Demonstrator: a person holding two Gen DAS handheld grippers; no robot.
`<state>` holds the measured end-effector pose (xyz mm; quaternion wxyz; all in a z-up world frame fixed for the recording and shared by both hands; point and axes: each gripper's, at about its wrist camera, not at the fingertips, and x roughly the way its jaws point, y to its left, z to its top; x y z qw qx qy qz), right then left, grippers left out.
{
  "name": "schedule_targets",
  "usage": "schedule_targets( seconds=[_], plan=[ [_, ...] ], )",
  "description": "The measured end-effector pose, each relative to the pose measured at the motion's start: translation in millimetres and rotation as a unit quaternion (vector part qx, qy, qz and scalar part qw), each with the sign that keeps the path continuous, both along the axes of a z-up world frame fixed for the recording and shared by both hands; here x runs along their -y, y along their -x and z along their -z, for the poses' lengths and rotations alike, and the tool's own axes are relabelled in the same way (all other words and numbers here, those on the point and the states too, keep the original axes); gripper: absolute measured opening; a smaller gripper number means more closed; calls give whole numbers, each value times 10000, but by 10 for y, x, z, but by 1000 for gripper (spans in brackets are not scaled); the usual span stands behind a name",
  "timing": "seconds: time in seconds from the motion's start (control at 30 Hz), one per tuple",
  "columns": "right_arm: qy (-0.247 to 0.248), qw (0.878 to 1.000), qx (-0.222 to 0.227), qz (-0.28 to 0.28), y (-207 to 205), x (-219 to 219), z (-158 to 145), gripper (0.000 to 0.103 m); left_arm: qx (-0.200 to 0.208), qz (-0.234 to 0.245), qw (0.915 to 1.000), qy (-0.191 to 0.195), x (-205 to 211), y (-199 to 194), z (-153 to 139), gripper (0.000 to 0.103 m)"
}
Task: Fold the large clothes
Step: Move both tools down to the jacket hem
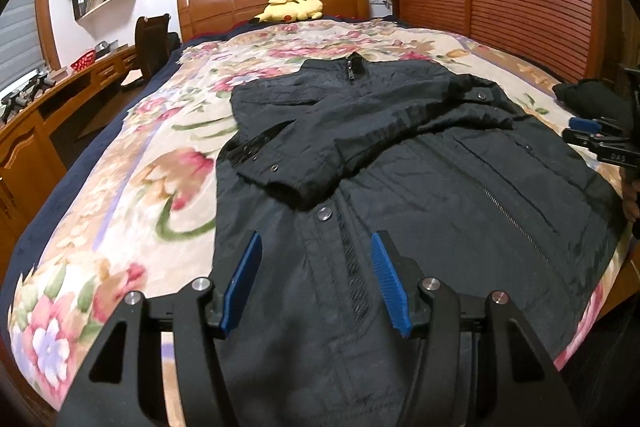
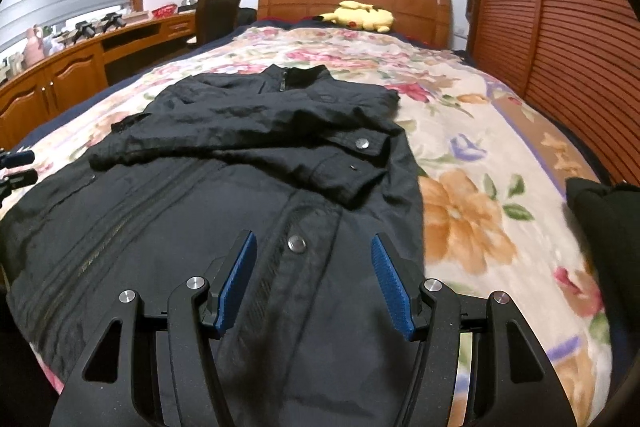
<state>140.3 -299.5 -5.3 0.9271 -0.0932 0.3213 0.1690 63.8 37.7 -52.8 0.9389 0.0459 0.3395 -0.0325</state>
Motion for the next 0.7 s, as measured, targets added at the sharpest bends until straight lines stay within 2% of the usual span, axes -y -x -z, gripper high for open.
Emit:
schedule_targets(
  seconds=[0.4, 0.7],
  plan=[
    [-33, 9996, 112, 247, 412, 257, -135, 61, 31, -337, 9994, 11, -325, 428, -31, 56],
    [274, 9993, 82, 227, 617, 313, -200, 61, 8, -528, 9986, 90, -564, 639, 43, 56]
  ],
)
